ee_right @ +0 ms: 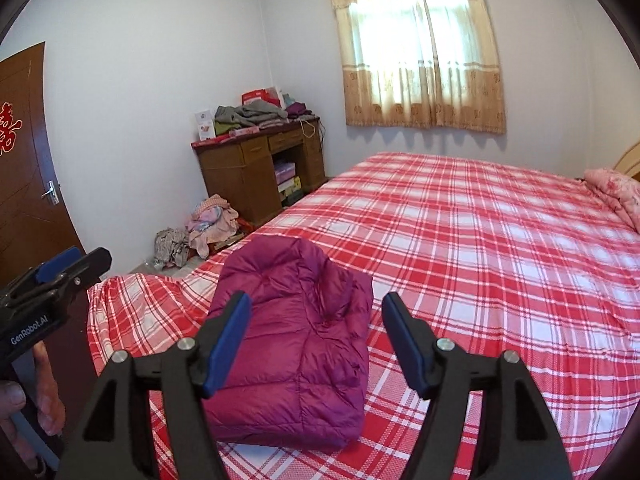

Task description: Fold large clothes

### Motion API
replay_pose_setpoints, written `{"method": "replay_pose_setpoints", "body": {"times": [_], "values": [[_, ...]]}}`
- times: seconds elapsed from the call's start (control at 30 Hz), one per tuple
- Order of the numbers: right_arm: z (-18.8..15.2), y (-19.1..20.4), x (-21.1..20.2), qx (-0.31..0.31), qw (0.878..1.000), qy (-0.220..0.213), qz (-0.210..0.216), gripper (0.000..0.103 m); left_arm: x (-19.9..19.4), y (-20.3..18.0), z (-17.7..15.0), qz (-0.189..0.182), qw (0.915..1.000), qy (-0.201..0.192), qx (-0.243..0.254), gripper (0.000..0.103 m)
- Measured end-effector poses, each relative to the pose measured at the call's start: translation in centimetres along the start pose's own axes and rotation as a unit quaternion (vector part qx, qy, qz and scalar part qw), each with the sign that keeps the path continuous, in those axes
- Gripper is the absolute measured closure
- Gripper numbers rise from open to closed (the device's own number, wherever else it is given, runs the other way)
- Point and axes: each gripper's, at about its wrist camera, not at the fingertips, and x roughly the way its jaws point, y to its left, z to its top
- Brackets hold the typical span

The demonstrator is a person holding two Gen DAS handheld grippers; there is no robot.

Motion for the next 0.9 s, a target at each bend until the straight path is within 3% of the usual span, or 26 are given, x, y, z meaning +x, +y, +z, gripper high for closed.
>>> {"method": "replay_pose_setpoints", "body": {"times": [0.9], "values": [[-0.1,0.52,-0.49,-0.008,1.0,-0.006,0.008,0.029,0.29,0.73,-0.33,0.005,1.0,-0.001,-0.008,0.027]]}}
